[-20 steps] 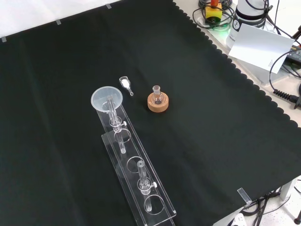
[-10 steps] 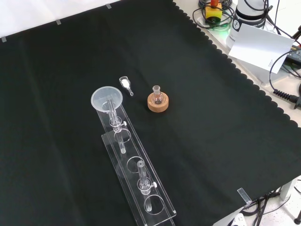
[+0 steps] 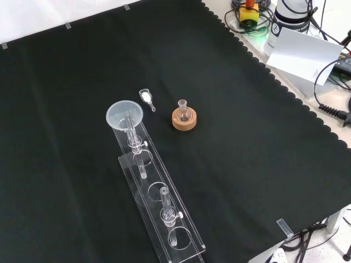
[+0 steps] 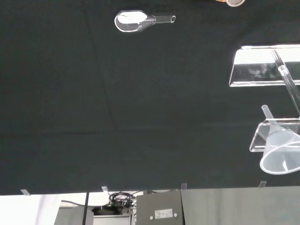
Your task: Pick up the funnel from the transparent funnel stand.
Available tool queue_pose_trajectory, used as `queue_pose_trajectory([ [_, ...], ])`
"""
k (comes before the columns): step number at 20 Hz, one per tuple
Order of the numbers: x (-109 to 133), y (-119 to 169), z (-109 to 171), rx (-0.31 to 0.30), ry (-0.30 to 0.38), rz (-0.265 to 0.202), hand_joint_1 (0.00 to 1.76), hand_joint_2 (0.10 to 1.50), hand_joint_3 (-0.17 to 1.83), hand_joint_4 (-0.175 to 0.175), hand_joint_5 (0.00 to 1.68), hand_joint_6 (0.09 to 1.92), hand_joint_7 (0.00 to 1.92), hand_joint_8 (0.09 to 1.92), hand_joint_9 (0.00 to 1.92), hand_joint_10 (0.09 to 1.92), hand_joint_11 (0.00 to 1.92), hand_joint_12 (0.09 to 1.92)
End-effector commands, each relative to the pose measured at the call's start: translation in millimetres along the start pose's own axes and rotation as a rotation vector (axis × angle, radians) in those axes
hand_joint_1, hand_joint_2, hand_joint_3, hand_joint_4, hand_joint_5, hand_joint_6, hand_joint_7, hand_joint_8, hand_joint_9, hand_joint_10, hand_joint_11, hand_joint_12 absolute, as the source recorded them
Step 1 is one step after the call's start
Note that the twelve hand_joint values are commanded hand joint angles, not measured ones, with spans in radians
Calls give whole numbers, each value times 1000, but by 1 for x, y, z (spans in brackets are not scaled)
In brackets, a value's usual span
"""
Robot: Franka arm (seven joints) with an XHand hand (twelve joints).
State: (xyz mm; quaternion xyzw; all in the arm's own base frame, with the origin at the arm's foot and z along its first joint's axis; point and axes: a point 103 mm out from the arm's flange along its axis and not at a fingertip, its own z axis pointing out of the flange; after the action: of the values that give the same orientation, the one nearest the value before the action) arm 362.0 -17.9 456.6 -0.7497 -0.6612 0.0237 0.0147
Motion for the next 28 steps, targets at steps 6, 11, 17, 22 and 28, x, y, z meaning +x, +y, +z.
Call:
queue_pose_trajectory([
  [6, 20, 118, 30, 108, -21, -115, 352, 1009, 247, -12, 274, 87, 220, 637, 342, 684, 108, 1391],
  [11, 50, 137, 39, 125, -33, -151, 398, 982, 237, -13, 274, 87, 207, 645, 338, 685, 109, 1395],
  [17, 80, 155, 46, 213, -74, -189, 420, 969, 234, -14, 277, 87, 196, 653, 335, 688, 113, 1398],
  [22, 99, 165, 59, 255, -115, -222, 485, 908, 210, -19, 273, 87, 151, 651, 310, 687, 121, 1398],
  [28, 132, 177, 78, 285, -141, -273, 529, 873, 202, -27, 256, 87, 146, 667, 347, 706, 152, 1400],
])
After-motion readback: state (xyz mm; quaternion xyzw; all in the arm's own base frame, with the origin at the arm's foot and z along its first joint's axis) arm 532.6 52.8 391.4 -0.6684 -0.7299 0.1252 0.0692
